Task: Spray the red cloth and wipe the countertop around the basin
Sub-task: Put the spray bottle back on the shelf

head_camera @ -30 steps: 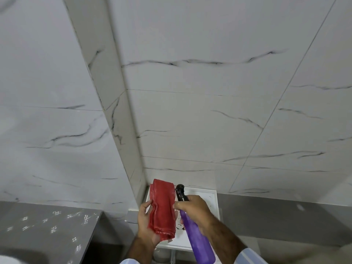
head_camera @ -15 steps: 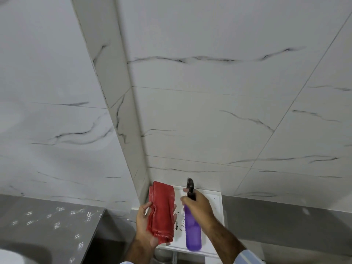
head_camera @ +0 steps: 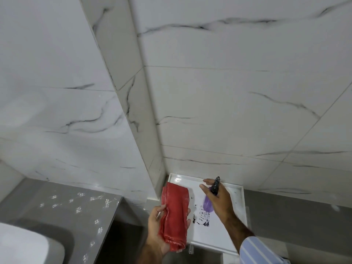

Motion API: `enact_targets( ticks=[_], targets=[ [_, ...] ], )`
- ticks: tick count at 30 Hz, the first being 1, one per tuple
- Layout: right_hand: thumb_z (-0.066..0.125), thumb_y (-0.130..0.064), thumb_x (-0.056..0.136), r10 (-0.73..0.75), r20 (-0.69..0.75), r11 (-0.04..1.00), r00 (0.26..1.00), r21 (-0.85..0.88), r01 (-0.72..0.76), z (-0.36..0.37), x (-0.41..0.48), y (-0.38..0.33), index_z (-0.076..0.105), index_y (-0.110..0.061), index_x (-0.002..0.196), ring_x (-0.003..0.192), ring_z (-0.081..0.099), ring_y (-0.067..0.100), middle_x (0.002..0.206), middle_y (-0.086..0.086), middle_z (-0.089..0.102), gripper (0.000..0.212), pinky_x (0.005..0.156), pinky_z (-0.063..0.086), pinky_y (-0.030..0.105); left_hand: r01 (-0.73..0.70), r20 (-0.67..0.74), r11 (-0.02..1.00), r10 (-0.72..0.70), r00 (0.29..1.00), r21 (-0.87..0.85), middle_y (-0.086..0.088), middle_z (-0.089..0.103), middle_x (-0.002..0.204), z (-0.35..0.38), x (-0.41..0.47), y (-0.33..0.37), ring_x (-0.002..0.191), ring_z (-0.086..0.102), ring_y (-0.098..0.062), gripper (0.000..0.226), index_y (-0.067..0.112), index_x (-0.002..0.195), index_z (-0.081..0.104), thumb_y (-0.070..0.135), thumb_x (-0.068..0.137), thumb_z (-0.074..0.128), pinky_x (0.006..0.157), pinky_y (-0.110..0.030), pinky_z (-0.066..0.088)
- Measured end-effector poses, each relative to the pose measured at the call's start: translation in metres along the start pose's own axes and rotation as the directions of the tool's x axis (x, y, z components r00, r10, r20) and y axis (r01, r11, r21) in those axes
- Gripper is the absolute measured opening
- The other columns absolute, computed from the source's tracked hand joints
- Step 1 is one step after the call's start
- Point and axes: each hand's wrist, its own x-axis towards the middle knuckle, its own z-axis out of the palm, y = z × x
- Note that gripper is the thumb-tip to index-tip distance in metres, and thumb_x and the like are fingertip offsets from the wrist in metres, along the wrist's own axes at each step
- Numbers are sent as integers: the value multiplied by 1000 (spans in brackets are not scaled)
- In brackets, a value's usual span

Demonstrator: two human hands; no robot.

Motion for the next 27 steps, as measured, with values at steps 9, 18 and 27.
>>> enact_targets(
  ticks=[9,18,27],
  targets=[
    [82,-88,33,183,-171,980,968,-43,-192,-56,-42,6,57,-19,138,133,55,31,142,11,59,129,106,45,44,-48,5,999,48,999,4,-32,48,152,15,-13,2,125,57,-45,66,2,145,48,24,86,66,109,-55,42],
    [57,-63,92,324,472,882,820,163,-442,29,-97,-50,71,-13,117,93,78,21,100,7,82,59,83,61,38,-100,131,988,84,988,121,-36,53,136,18,-86,13,112,61,-47,64,-12,142,51,14,84,62,103,-55,48],
    [80,-10,83,275,639,855,718,179,-487,178,-77,-123,69,-2,124,101,75,28,114,19,79,43,85,62,36,-85,44,905,74,996,416,-35,54,145,-80,-156,143,128,52,-47,58,-6,141,55,6,86,68,125,-56,28]
  ],
)
